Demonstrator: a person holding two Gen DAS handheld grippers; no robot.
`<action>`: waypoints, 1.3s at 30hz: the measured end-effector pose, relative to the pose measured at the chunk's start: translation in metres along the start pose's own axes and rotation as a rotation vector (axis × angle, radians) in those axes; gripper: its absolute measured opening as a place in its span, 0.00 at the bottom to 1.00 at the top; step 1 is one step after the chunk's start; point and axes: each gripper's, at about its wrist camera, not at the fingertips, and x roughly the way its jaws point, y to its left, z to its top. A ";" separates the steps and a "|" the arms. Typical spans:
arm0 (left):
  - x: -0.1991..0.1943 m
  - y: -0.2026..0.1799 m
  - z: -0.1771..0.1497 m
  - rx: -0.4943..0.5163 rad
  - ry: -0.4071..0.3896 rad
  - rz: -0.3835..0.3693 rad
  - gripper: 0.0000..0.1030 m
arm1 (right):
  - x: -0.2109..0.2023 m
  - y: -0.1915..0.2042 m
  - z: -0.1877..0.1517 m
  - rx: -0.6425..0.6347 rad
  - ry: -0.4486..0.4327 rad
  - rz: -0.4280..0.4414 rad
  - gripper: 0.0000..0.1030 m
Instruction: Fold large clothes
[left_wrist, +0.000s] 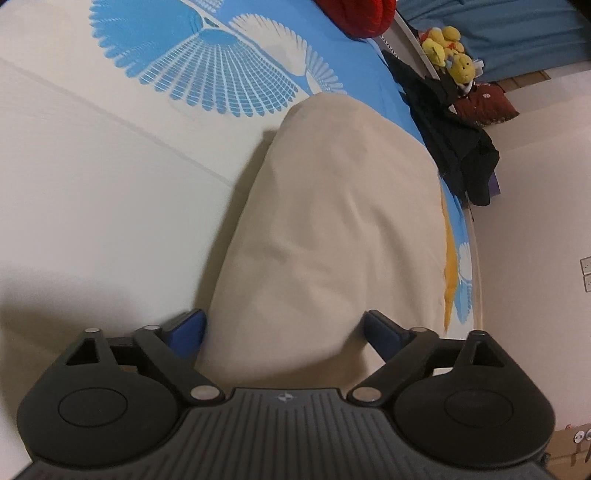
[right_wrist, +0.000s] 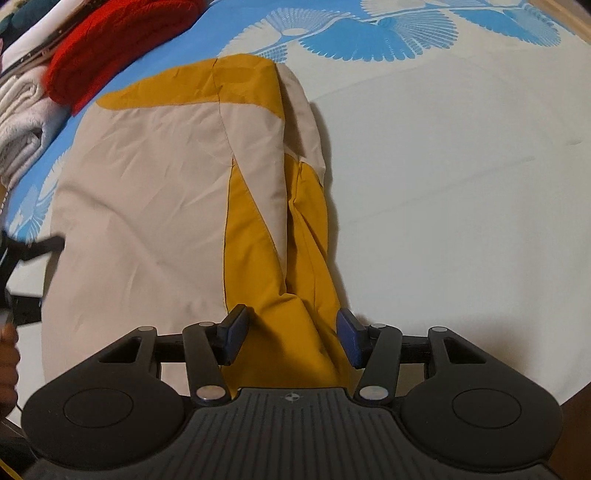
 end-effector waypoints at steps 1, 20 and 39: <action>0.005 0.000 0.001 -0.003 0.001 -0.007 0.93 | 0.001 0.000 0.000 -0.004 0.000 -0.001 0.50; -0.036 -0.030 0.065 0.186 -0.237 -0.020 0.44 | -0.010 0.054 0.013 -0.105 -0.204 0.054 0.04; -0.080 0.031 0.050 0.230 -0.018 0.198 0.84 | 0.017 0.114 0.018 -0.179 -0.231 0.030 0.14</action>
